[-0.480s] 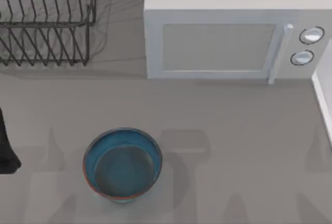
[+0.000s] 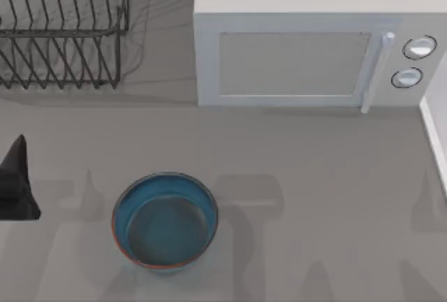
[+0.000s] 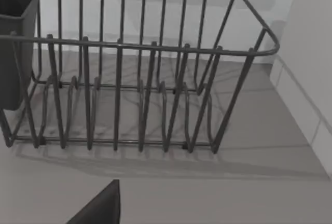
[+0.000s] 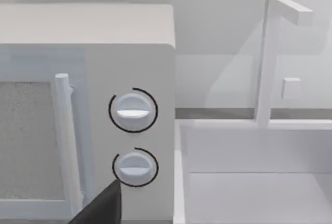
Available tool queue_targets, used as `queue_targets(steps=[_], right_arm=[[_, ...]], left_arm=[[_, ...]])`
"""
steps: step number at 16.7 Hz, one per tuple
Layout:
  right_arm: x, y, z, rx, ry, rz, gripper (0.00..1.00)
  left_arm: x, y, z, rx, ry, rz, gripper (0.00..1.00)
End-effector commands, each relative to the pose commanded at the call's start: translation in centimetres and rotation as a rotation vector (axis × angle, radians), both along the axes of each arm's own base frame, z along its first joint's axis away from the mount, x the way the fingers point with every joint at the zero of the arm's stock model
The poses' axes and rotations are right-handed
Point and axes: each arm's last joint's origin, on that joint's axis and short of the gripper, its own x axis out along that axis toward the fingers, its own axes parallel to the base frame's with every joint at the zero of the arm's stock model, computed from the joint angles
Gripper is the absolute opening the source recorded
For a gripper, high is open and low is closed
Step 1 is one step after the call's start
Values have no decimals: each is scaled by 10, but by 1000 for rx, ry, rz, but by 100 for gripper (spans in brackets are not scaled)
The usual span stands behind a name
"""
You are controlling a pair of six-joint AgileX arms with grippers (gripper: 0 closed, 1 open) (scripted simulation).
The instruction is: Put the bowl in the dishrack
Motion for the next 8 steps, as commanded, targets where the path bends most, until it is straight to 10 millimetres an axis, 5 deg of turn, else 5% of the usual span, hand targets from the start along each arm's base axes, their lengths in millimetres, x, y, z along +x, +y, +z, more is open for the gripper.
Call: queue_targets(steps=[4, 8], right_arm=[[0, 0, 0, 0, 0, 0, 100], [0, 0, 0, 0, 0, 0, 100]], left_arm=[[26, -23, 44, -79, 310, -98, 100], [76, -70, 67, -81, 711, -144, 100]])
